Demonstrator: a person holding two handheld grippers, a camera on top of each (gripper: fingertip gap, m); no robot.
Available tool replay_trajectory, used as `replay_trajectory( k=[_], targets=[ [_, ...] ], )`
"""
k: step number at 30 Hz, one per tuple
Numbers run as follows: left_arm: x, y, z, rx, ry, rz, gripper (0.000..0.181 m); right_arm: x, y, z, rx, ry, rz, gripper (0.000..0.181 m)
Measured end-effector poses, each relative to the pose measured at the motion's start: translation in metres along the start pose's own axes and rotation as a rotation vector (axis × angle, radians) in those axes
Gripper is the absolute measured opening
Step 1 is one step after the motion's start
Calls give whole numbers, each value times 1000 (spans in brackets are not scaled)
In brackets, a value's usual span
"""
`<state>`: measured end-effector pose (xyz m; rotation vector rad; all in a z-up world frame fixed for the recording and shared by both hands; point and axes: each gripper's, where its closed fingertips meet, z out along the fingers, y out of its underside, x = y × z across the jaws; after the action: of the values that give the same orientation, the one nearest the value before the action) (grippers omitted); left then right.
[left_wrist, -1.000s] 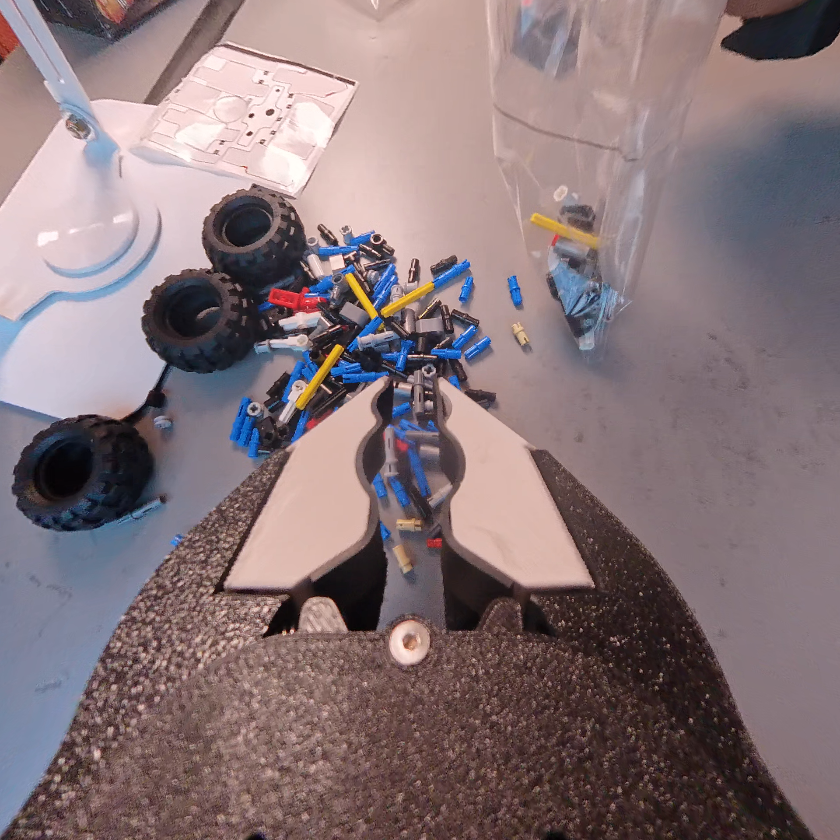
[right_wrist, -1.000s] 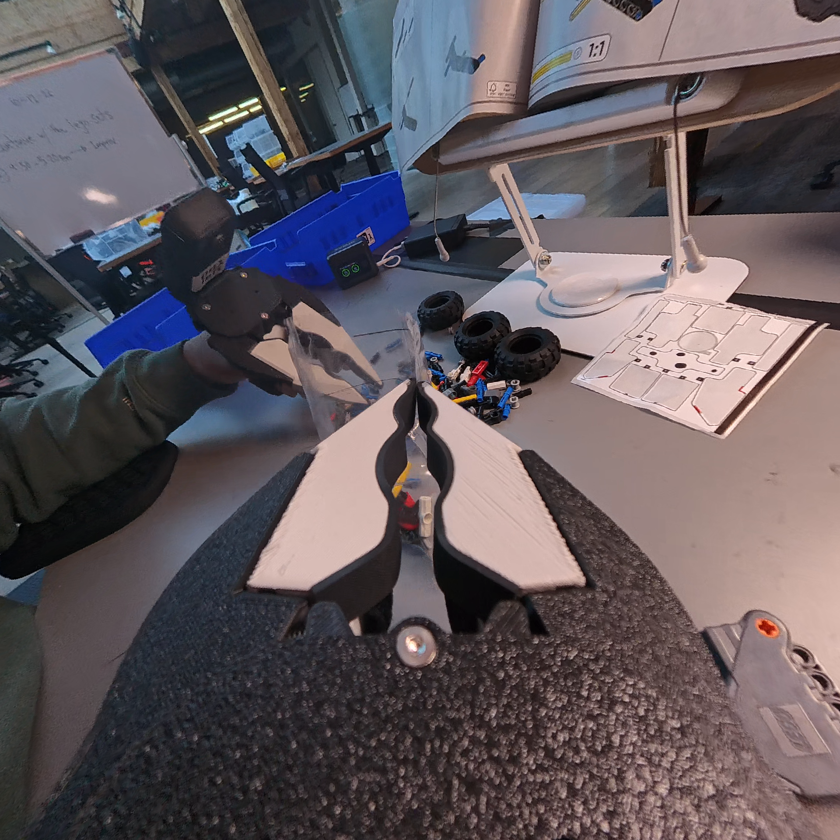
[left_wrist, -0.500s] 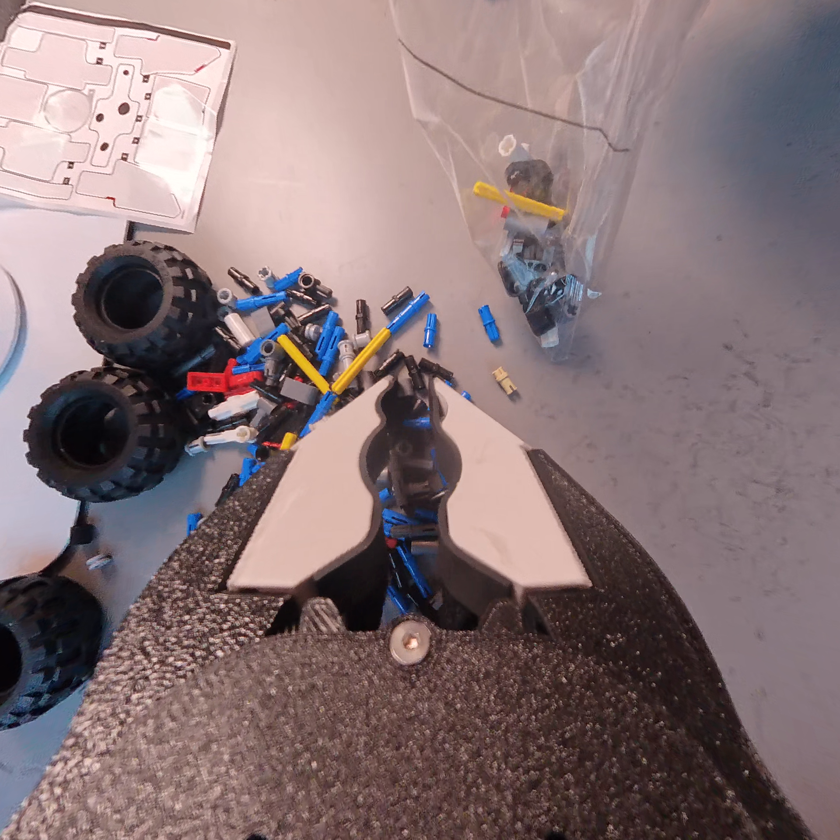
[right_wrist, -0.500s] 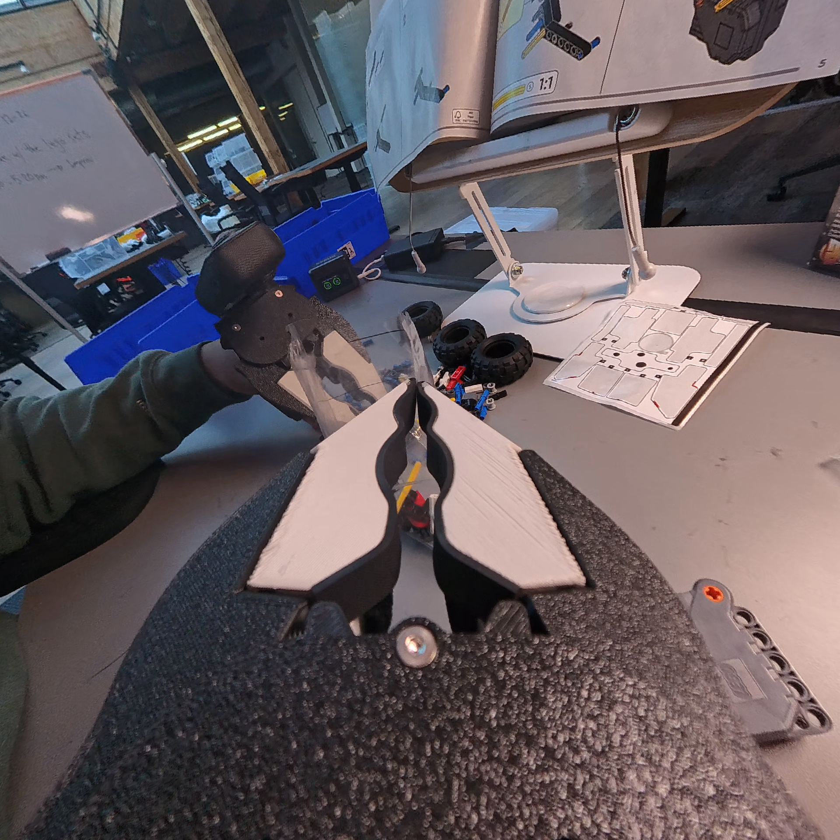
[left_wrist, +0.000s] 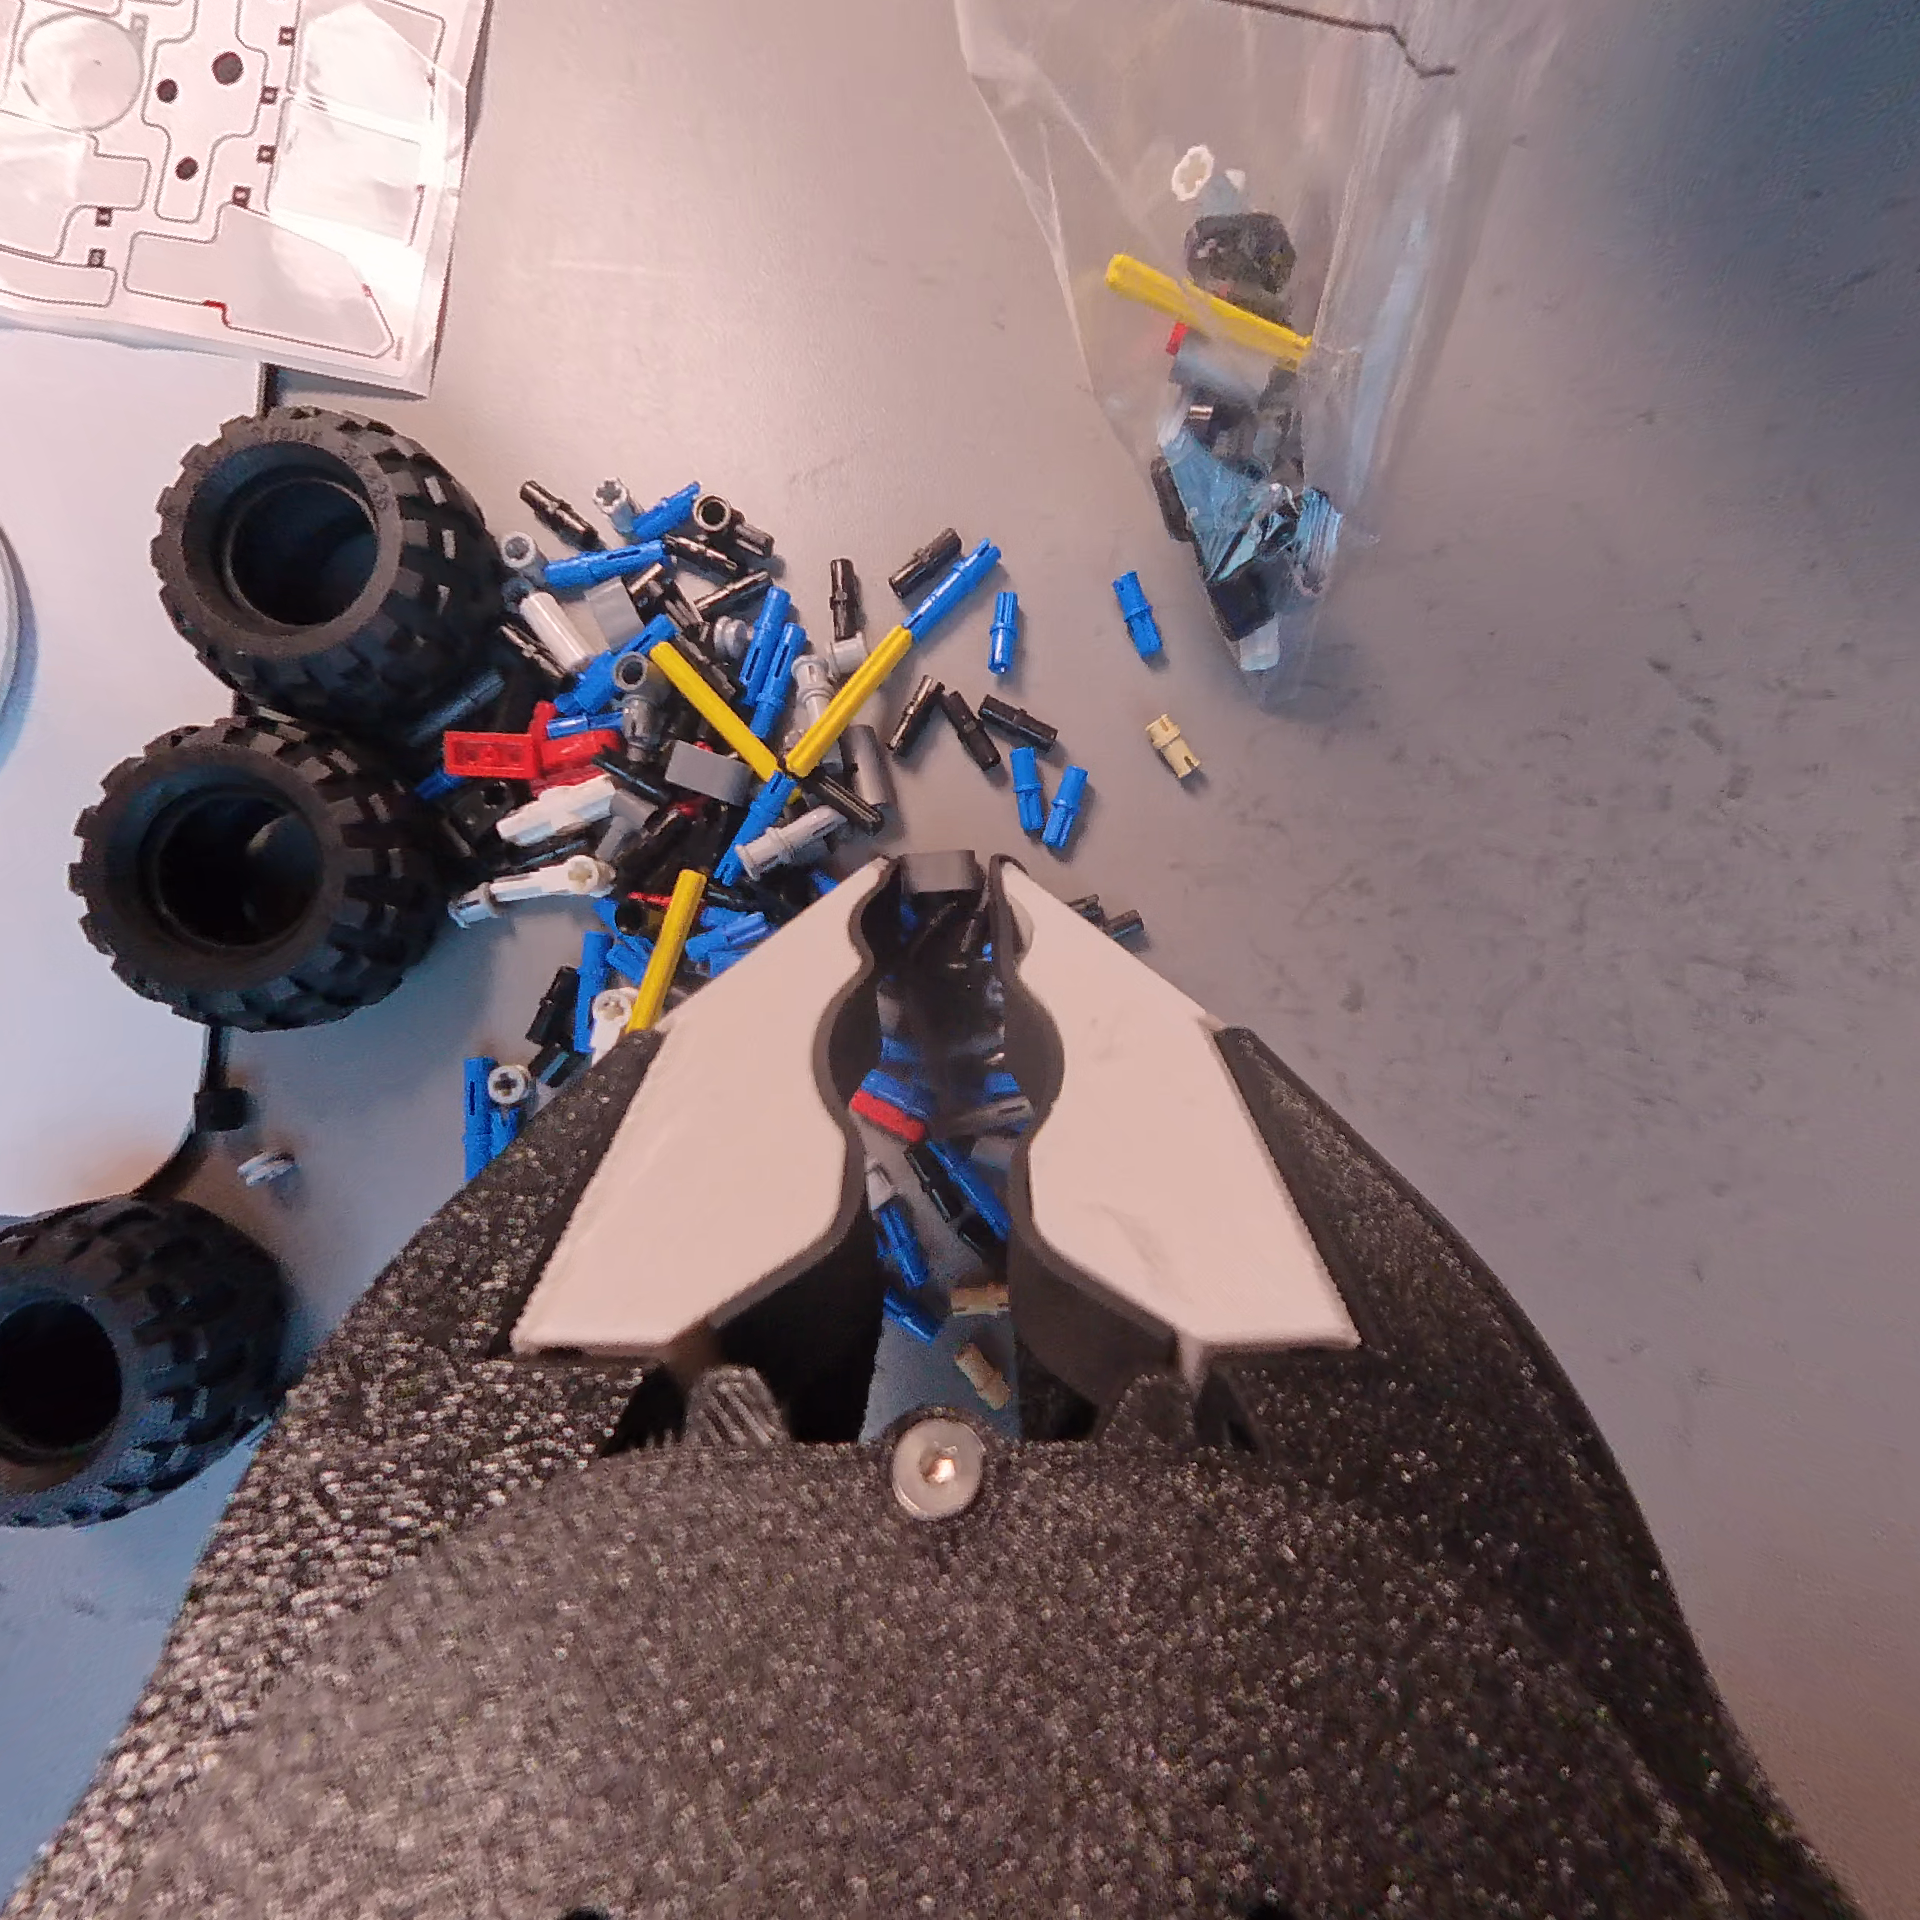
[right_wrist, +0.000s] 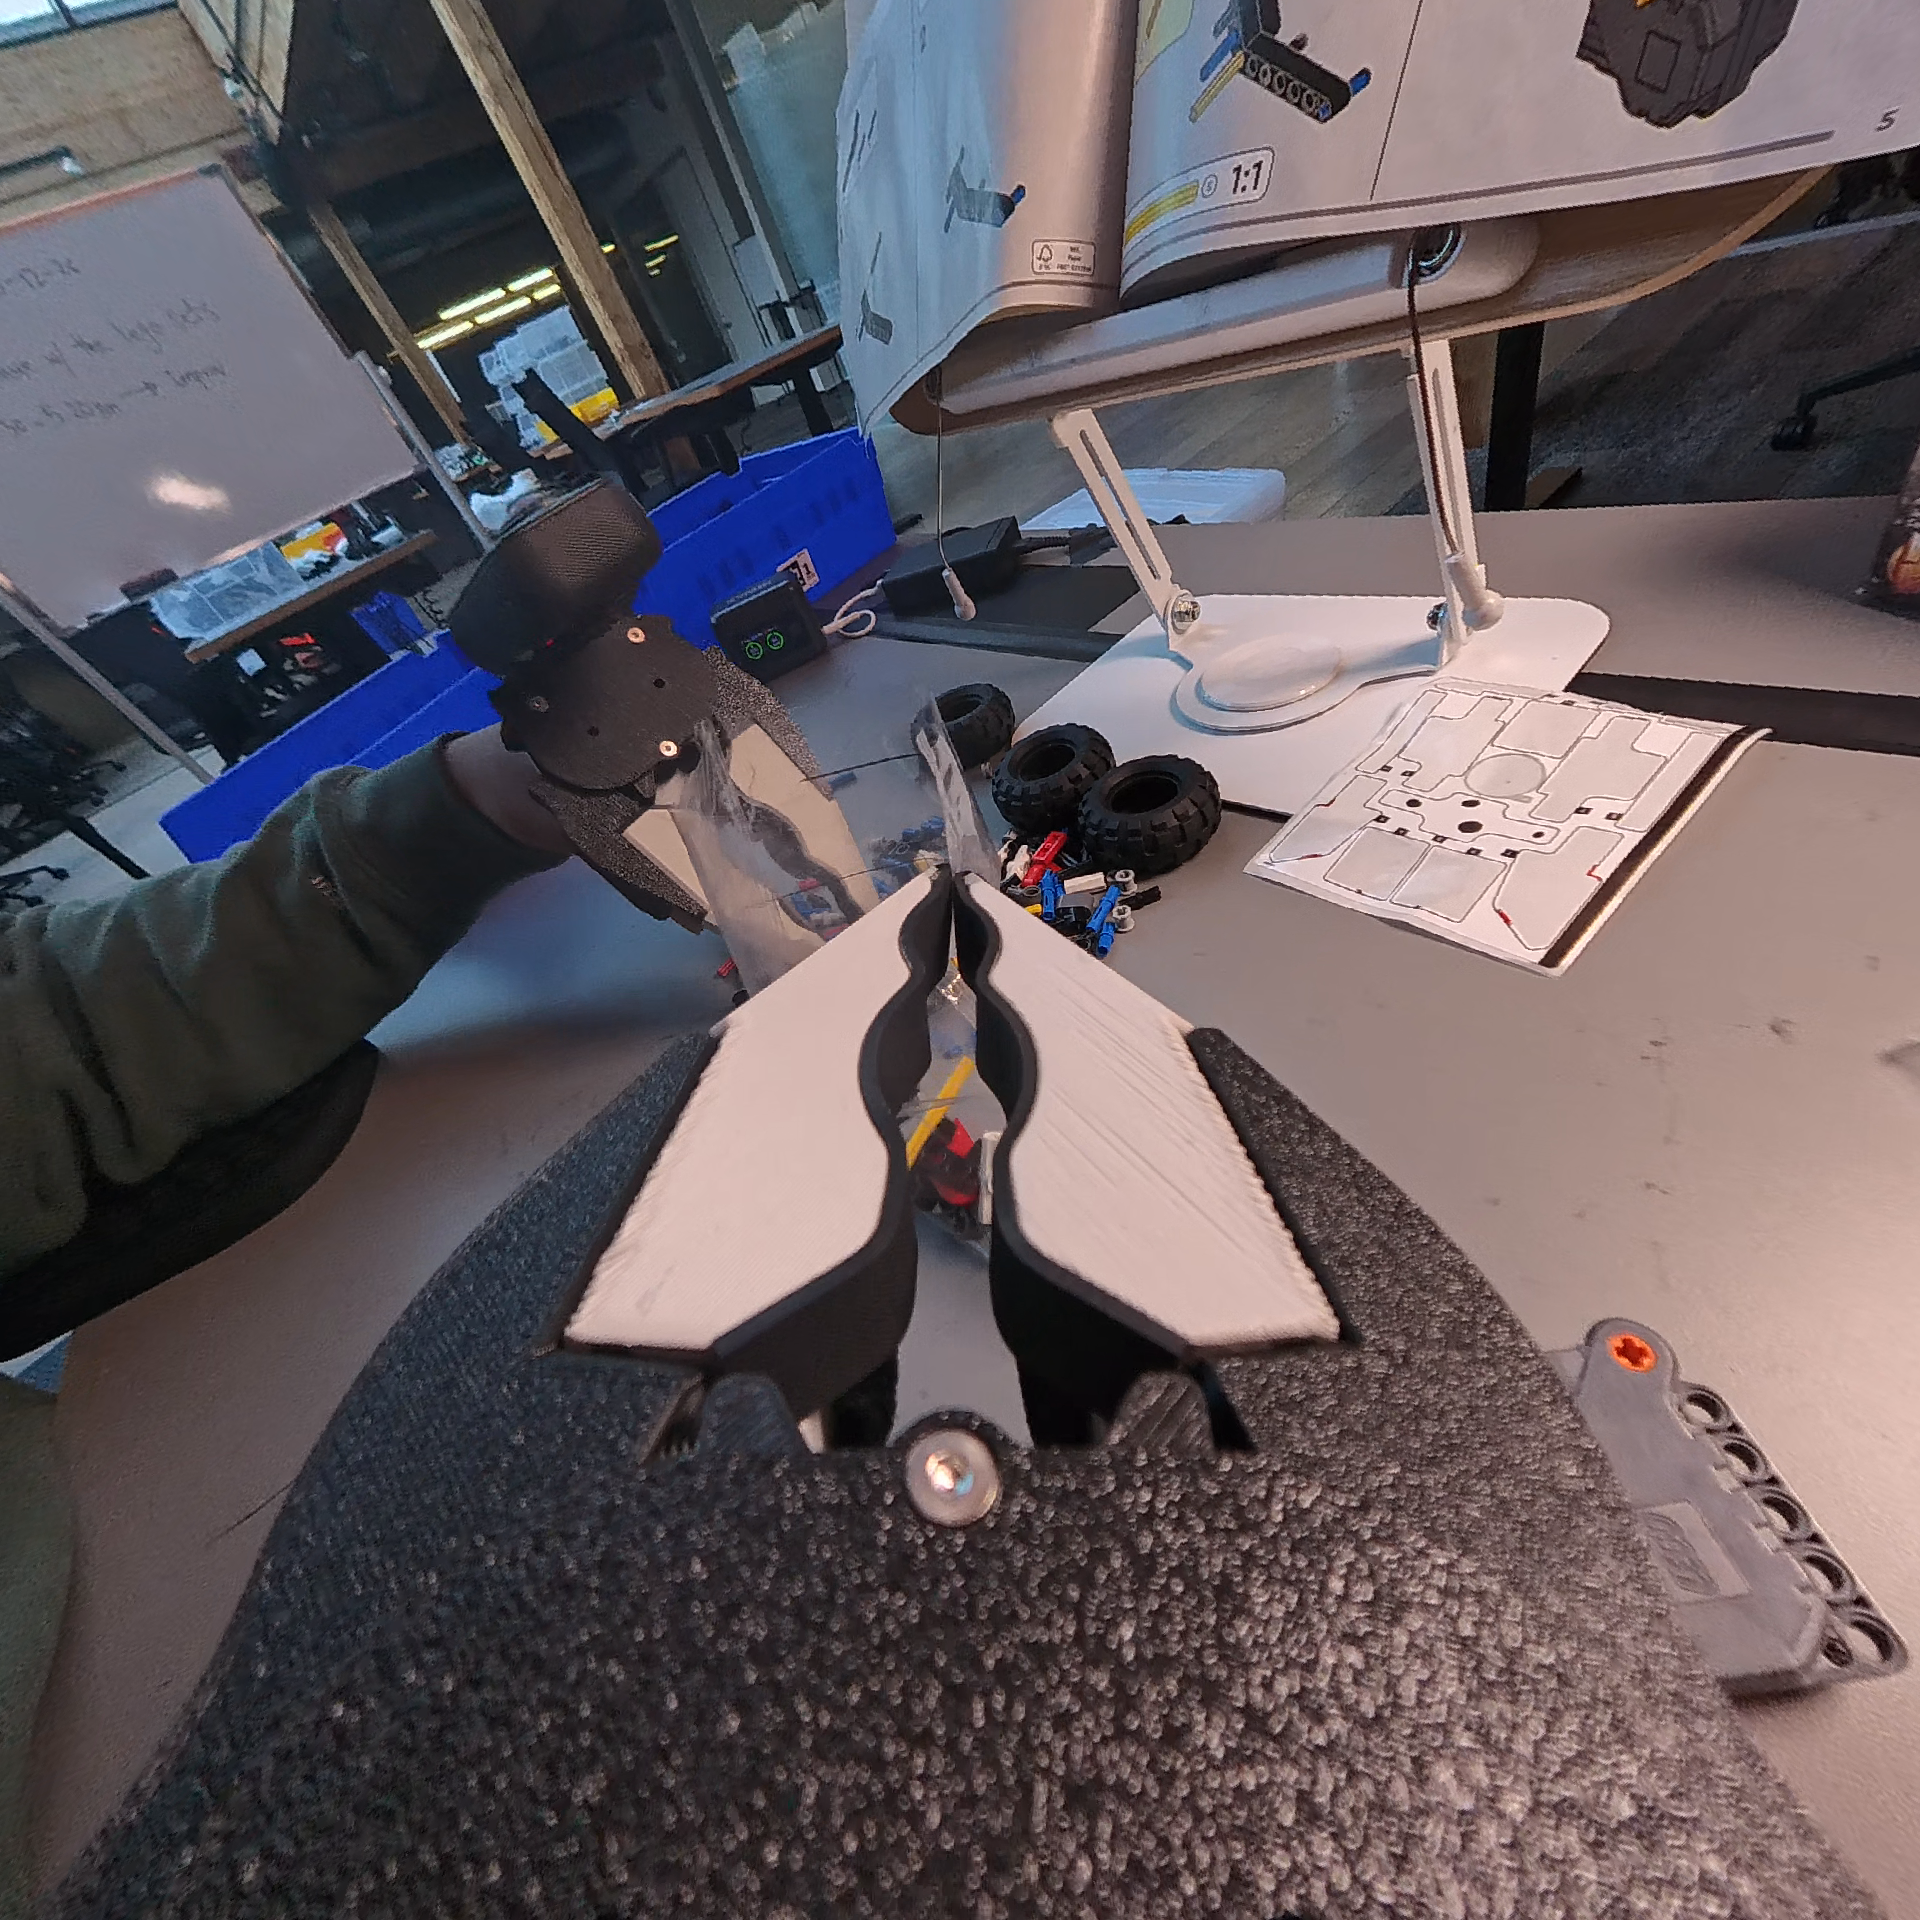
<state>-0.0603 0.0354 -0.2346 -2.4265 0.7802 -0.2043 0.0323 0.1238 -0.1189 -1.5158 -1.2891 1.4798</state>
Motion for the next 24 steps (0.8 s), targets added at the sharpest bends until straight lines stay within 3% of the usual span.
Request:
replay_trajectory(
  k=[8,10,13,16,19,24],
  targets=[
    [-1,-1,2,-10,15,-26,12,-1,2,1,-5,-5,0,0],
    [-3,-9,-5,52,11,-41,0,-2,2,1,-6,-8,-1,0],
    [-4,-27,-27,166,25,-67,0,-4,2,2,-8,-12,-4,0],
    [-6,-36,-42,193,2,-60,0,-4,3,3,-12,-12,-9,0],
    [-4,-22,-29,104,3,-72,0,-5,3,3,-13,-15,-9,0],
    [-4,-4,-2,17,12,-109,16,-8,3,3,-15,-23,-14,0]
  ],
)
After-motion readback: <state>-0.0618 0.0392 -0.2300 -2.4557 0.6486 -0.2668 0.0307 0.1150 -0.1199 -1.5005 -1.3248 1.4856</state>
